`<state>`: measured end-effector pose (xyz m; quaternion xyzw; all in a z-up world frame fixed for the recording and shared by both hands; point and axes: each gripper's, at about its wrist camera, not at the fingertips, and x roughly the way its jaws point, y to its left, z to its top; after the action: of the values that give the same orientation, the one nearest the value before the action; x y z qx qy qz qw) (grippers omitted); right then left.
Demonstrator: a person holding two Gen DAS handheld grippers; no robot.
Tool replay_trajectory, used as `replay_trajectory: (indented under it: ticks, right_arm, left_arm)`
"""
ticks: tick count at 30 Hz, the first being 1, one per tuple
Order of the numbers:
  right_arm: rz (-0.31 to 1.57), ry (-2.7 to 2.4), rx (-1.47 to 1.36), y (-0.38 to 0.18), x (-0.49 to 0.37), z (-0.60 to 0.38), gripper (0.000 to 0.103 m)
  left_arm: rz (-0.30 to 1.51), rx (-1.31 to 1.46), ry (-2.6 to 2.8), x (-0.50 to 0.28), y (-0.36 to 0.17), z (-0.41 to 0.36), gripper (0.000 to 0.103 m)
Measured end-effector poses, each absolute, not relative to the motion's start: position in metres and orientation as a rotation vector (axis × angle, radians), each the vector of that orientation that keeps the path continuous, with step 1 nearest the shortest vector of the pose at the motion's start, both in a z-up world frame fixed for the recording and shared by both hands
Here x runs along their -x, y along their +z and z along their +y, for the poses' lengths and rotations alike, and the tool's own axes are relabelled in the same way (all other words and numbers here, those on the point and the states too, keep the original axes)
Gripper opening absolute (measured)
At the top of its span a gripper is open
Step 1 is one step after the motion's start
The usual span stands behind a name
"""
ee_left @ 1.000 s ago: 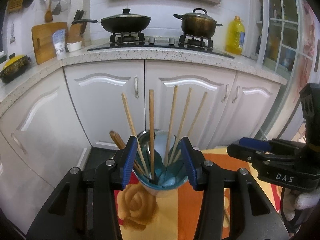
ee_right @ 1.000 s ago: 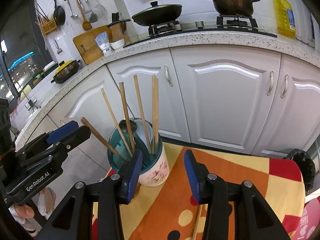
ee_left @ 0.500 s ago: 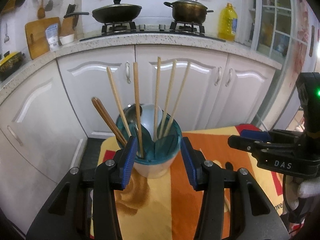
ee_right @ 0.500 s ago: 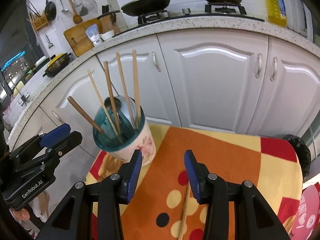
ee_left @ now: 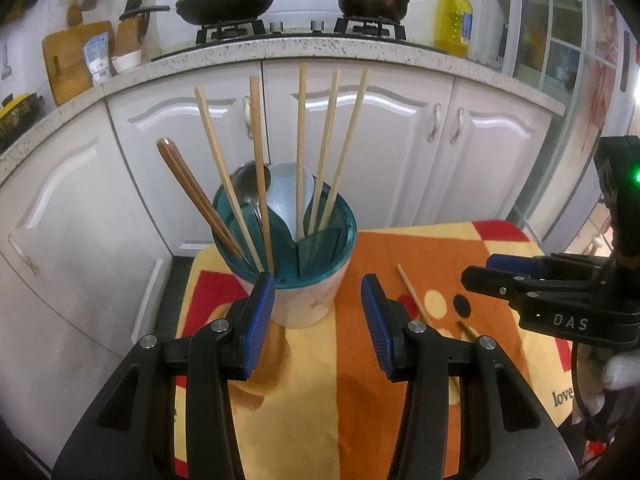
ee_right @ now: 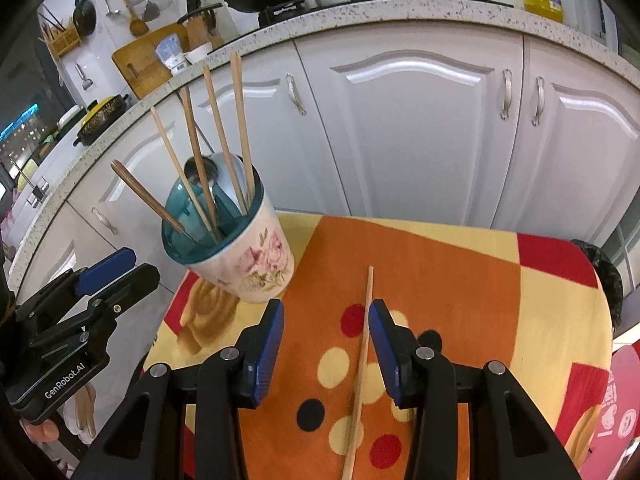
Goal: Organize utensils
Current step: 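Move both tools back over the rug toward the chopstick and gold fork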
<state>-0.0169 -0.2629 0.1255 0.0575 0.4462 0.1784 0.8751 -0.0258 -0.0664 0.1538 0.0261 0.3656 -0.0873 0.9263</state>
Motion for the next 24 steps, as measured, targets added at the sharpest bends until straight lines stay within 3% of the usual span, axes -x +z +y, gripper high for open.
replay_trajectory:
  ticks: [19,24]
  right_arm:
    - [1.095,0.250,-0.137,0.054,0.032,-0.317,0.042]
    - [1.146,0.247,-0.110,0.038,0.039,-0.328,0.035]
  left_arm:
    - [0.937,-0.011,-0.236,0.027,0.092,-0.066,0.044]
    - [0.980,-0.013,-0.264,0.025,0.076,-0.075,0.044]
